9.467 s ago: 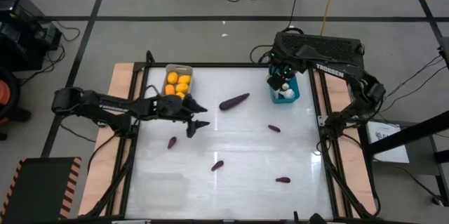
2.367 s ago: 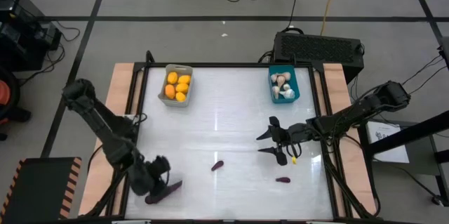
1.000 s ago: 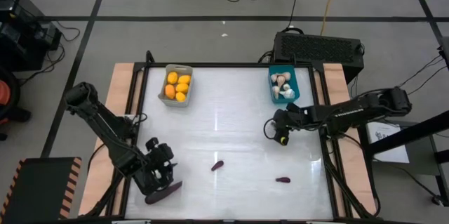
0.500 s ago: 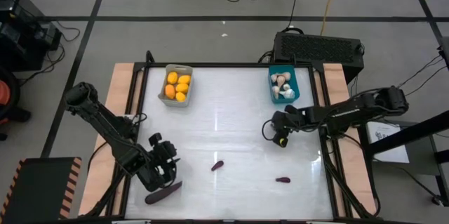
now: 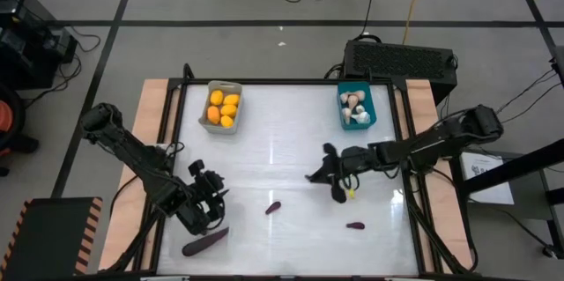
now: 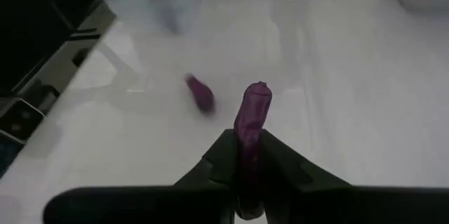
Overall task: Sort produce into baskets
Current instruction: Put the eggplant into the transparent bin
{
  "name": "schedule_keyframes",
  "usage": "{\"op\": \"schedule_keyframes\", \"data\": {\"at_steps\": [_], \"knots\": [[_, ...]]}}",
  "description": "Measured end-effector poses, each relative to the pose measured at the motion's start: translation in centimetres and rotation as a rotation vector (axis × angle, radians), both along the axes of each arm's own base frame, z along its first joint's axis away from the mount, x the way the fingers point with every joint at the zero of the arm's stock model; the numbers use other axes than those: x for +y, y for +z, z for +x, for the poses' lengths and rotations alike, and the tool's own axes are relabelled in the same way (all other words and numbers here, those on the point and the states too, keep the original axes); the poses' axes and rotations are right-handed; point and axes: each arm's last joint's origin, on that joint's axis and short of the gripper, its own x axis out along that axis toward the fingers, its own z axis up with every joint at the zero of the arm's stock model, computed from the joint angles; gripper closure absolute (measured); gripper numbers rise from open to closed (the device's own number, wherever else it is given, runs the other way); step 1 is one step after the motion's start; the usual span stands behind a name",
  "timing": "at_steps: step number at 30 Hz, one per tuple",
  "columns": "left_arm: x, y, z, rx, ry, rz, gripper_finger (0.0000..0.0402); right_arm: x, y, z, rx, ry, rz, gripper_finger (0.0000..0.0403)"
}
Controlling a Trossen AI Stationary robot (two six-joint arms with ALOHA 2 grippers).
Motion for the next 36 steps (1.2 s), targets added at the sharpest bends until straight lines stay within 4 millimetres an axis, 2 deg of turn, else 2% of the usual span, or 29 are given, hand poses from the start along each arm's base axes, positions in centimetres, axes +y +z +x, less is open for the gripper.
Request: {"op": "schedule_keyframes", "data": {"at_steps": [5,9,14,21,27,32,36], "knots": [[1.6,0.3,0.8,0.022,0.028,0.033,0.021,2.7,0.7,4.4,-0.056,0.11,-0.083,0.0369],[3.2,0.7,1.3,0.039,0.064,0.054,0.021,5.4,0.4,8.8,-0.091,0.194,-0.145,0.0369],[5.6,0.8,1.6,0.061,0.141,0.07,0.021,9.0,-0.3,14.3,-0.143,0.388,-0.141,0.0369],[7.9,1.2,1.6,0.104,0.157,0.073,0.021,11.7,-0.8,20.9,-0.246,0.417,-0.16,0.0369],[8.7,1.5,1.7,0.095,0.185,0.065,0.021,12.7,-1.5,24.6,-0.307,0.404,-0.156,0.0369],[8.8,1.5,1.7,0.1,0.186,0.063,0.021,13.0,-1.5,26.9,-0.357,0.381,-0.131,0.0369],[8.7,1.5,1.6,0.105,0.184,0.059,0.021,13.4,-2.6,28.2,-0.355,0.369,-0.101,0.0366]]}}
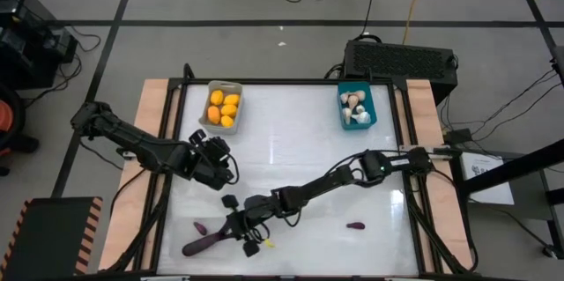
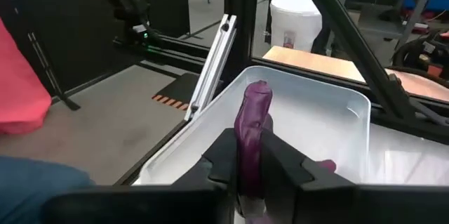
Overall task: Sort produce into baskets
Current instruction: Put the eggplant into the transparent bin
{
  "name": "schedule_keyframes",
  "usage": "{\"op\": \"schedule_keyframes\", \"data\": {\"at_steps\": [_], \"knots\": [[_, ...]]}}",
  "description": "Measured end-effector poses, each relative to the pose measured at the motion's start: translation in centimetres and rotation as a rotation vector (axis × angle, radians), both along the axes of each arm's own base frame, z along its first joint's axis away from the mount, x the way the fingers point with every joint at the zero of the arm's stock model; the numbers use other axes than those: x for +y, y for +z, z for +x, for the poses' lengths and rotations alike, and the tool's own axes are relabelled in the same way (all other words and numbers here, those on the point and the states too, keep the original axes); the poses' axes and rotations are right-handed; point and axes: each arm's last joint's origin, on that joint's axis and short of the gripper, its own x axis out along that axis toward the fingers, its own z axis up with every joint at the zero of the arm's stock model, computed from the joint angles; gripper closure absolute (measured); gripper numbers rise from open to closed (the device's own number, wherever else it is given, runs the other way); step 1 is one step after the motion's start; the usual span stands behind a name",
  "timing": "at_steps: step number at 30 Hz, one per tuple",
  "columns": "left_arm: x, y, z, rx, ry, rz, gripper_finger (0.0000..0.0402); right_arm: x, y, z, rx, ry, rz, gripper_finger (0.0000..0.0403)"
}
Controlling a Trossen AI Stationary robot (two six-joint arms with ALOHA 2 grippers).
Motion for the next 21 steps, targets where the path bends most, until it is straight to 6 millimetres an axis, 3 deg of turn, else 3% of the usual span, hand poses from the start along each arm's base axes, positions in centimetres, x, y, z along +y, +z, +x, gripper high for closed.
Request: {"op": "schedule_keyframes", "data": {"at_steps": [4,11,16,21], "knots": [[0.0,0.0,0.0,0.006,-0.002,-0.014,0.021,0.1,-0.5,0.7,-0.001,-0.005,0.011,0.0333],[0.0,0.0,0.0,0.008,-0.002,-0.018,0.021,-1.1,-0.1,1.0,0.017,-0.029,0.028,0.0229],[0.0,0.0,0.0,0.008,-0.003,-0.019,0.021,-2.6,0.6,1.1,0.083,-0.025,0.058,0.0178],[0.3,0.0,0.1,0.018,0.0,-0.014,0.021,-4.0,2.7,0.5,0.203,0.032,0.073,0.0154]]}}
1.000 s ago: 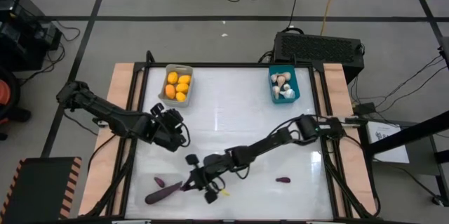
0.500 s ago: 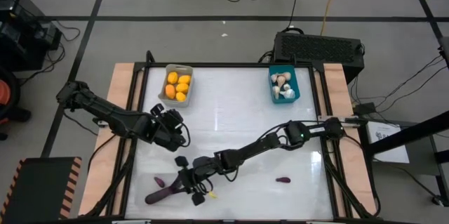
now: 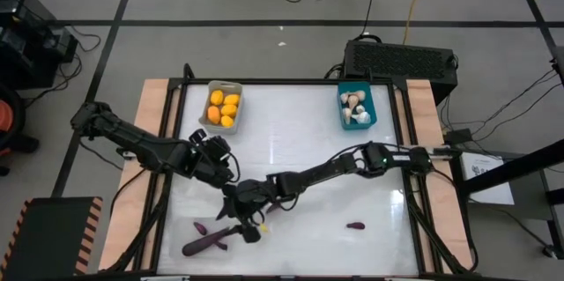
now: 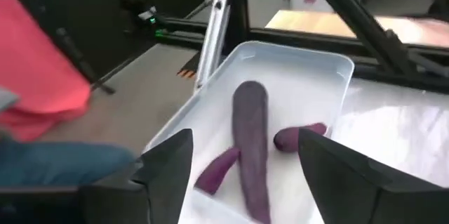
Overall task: Sort produce into baskets
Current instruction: Put the eggplant into the transparent bin
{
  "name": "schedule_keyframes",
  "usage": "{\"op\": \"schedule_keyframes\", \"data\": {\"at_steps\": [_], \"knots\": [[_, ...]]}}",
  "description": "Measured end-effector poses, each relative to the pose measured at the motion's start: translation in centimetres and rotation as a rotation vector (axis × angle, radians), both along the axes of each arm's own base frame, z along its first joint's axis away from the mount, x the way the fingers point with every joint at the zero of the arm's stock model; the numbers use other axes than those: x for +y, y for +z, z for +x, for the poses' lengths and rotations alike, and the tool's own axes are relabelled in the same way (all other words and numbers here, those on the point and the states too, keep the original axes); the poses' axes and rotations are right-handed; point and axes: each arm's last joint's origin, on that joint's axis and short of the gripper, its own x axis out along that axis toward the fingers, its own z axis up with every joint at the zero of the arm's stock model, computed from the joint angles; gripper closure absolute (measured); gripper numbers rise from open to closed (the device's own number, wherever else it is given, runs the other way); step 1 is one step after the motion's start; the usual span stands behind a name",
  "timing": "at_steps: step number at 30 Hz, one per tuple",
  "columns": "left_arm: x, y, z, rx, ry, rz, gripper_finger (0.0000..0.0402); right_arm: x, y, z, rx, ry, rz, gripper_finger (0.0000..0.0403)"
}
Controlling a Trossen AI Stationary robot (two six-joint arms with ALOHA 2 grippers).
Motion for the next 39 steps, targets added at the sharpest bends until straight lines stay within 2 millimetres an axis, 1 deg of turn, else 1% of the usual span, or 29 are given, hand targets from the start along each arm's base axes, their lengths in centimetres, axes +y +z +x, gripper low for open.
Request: {"op": "schedule_keyframes", "data": {"at_steps": [5,9,11,13,16,21,24,26,29,33,35,39], "knots": [[0.6,0.0,0.2,0.015,-0.001,0.013,0.021,-1.2,2.8,-1.7,0.151,0.081,-0.017,0.0152],[1.3,0.0,0.3,0.032,0.012,0.026,0.021,-1.0,4.8,-4.0,0.271,0.124,-0.106,0.0157],[1.6,0.0,0.3,0.039,0.021,0.034,0.021,-0.9,5.7,-5.6,0.36,0.158,-0.158,0.016],[1.8,0.0,0.4,0.043,0.022,0.038,0.021,-0.8,6.2,-7.3,0.472,0.189,-0.21,0.0163],[2.0,0.0,0.4,0.049,0.018,0.043,0.021,-0.9,6.7,-10.3,0.686,0.211,-0.311,0.0168],[1.9,0.1,0.7,0.035,-0.018,0.049,0.021,-0.5,6.2,-14.0,0.984,0.251,-0.409,0.0178],[1.7,0.2,1.1,0.01,-0.046,0.048,0.021,-0.2,5.8,-16.4,1.041,0.272,-0.42,0.0185],[1.4,0.2,1.1,0.007,-0.073,0.053,0.021,-0.6,5.7,-18.4,1.058,0.248,-0.406,0.019],[0.9,0.4,1.3,-0.022,-0.102,0.078,0.021,-1.3,5.2,-21.5,1.053,0.144,-0.329,0.0197],[0.1,0.9,2.0,-0.112,-0.145,0.144,0.021,-1.9,4.2,-25.7,1.028,-0.026,-0.159,0.0204],[-0.3,1.2,2.5,-0.162,-0.192,0.165,0.021,-1.9,3.5,-27.7,1.02,-0.081,-0.083,0.0205],[-1.0,2.1,3.6,-0.269,-0.273,0.207,0.021,-1.8,1.6,-31.5,1.071,-0.152,0.011,0.0204]]}}
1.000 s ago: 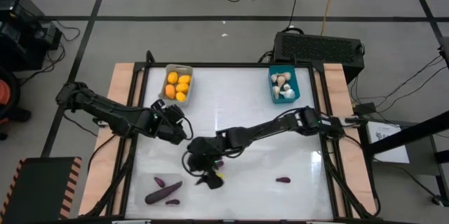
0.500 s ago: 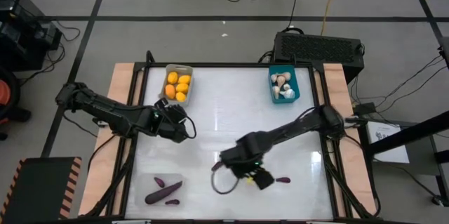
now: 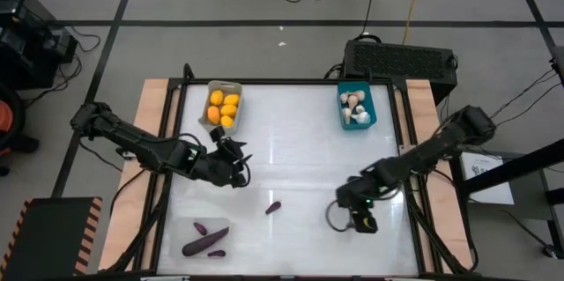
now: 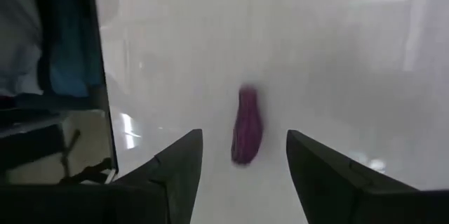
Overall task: Sort produce into baskets
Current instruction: Put the eggplant into the transparent bin
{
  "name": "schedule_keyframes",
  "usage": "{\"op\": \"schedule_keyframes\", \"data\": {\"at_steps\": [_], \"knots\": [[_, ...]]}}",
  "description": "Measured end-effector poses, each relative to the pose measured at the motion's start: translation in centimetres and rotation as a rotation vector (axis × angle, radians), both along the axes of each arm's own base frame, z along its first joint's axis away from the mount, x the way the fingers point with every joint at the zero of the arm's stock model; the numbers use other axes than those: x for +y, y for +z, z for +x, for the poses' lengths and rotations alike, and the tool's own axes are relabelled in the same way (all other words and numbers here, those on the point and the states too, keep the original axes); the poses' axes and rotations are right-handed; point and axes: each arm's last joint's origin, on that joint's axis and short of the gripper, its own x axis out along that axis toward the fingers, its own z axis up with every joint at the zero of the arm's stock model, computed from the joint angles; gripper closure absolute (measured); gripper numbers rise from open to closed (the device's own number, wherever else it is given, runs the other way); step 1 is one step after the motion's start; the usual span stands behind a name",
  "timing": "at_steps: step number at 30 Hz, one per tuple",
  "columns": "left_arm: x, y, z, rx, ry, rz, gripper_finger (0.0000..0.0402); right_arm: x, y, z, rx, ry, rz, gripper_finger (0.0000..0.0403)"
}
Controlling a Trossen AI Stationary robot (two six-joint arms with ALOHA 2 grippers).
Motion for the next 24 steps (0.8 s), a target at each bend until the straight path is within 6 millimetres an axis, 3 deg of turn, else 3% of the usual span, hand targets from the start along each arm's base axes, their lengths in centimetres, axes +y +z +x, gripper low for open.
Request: {"op": "schedule_keyframes", "data": {"at_steps": [6,24], "knots": [[-0.5,1.3,1.3,-0.131,-0.077,0.039,0.021,0.5,-2.3,-3.0,0.085,-0.094,0.028,0.0204],[-1.3,-1.1,3.2,-0.063,-0.123,0.047,0.021,3.5,-2.8,-4.0,-0.057,-0.156,-0.09,0.0204]]}}
